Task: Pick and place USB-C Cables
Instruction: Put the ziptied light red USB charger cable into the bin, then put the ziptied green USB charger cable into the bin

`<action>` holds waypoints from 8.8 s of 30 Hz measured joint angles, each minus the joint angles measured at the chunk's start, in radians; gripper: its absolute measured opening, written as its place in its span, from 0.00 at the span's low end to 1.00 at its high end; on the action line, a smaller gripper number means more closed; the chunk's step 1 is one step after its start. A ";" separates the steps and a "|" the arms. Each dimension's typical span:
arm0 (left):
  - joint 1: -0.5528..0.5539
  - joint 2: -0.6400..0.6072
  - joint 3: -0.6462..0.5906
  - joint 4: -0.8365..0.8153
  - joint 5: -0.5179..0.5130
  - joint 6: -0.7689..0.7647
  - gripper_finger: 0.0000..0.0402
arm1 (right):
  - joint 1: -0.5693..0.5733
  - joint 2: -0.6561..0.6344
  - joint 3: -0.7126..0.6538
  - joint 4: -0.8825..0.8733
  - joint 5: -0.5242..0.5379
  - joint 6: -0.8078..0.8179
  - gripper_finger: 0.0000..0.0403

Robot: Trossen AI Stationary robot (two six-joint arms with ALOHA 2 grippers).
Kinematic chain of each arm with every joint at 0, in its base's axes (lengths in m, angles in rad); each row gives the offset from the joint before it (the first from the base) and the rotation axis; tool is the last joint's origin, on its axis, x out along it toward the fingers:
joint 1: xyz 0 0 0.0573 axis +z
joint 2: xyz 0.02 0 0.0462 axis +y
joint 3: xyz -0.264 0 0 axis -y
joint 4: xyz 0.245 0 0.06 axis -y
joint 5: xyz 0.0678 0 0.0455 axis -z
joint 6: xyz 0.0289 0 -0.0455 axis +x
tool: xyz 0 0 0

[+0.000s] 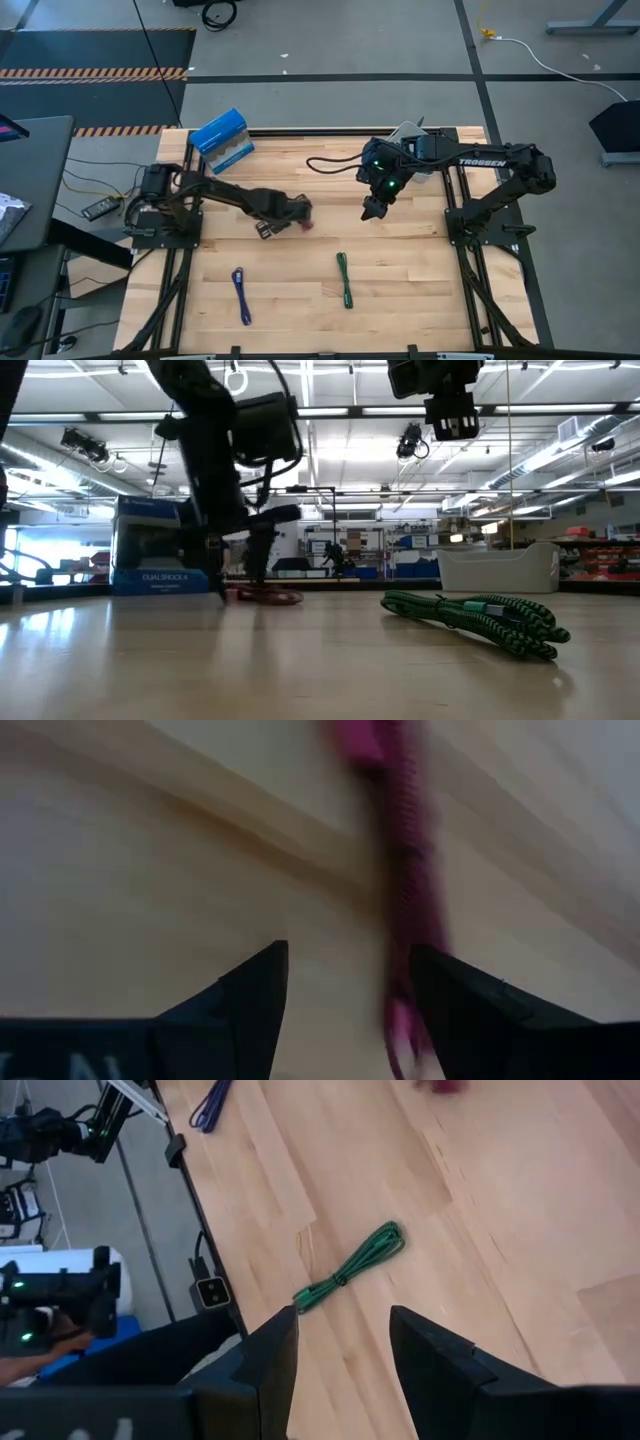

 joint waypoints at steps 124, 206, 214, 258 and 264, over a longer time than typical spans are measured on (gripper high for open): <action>0.041 -0.158 0.302 0.312 -0.010 1.055 0.06 | -0.246 -0.097 0.000 0.347 0.074 -0.001 0.41; 0.050 -0.560 0.304 0.101 0.152 1.731 0.43 | -0.374 -0.001 0.005 -0.301 0.699 -0.357 0.03; 0.063 -0.560 0.304 0.103 0.148 1.717 0.43 | -0.502 0.000 0.005 -0.254 0.895 -0.586 0.03; 0.020 -0.560 0.304 0.131 0.180 1.490 0.43 | -0.715 0.002 -0.220 0.013 0.762 -0.719 0.48; 0.004 -0.560 0.304 0.131 0.180 1.478 0.43 | -0.714 0.002 -0.294 -0.006 0.766 -0.696 0.48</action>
